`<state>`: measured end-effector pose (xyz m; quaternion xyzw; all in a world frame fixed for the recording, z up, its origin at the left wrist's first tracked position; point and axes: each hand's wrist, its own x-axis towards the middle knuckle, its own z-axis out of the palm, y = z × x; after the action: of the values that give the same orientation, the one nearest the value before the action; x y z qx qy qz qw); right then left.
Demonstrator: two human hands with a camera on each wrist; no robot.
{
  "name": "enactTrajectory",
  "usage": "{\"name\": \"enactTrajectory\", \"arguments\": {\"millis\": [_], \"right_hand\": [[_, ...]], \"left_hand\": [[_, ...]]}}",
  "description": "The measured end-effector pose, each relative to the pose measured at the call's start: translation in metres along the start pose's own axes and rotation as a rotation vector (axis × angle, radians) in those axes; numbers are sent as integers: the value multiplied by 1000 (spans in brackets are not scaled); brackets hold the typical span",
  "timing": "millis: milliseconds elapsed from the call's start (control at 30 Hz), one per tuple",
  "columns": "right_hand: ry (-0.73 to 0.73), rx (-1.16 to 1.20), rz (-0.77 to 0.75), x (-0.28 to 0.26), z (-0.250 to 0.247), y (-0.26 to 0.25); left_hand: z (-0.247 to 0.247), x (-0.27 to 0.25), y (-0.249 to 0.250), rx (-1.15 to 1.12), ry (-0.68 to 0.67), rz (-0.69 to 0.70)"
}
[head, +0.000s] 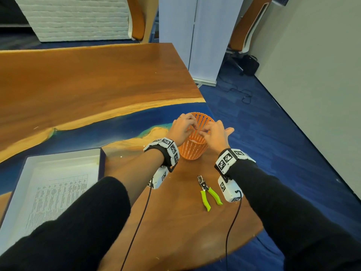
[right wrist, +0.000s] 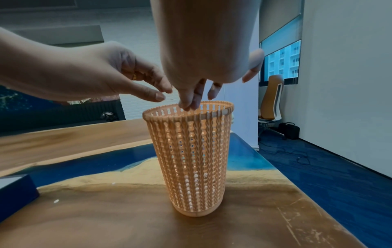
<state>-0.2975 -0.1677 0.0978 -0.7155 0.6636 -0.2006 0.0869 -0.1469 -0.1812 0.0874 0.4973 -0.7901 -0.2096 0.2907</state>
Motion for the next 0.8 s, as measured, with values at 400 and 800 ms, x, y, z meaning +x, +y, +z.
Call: {"name": "enactTrajectory", "arguments": {"millis": [400, 800], "right_hand": [[-3, -24, 21, 7, 7, 3], [174, 26, -294, 15, 13, -54]], "left_hand": [[-15, -37, -37, 41, 113, -118], [-29, -132, -115, 304, -75, -593]]}}
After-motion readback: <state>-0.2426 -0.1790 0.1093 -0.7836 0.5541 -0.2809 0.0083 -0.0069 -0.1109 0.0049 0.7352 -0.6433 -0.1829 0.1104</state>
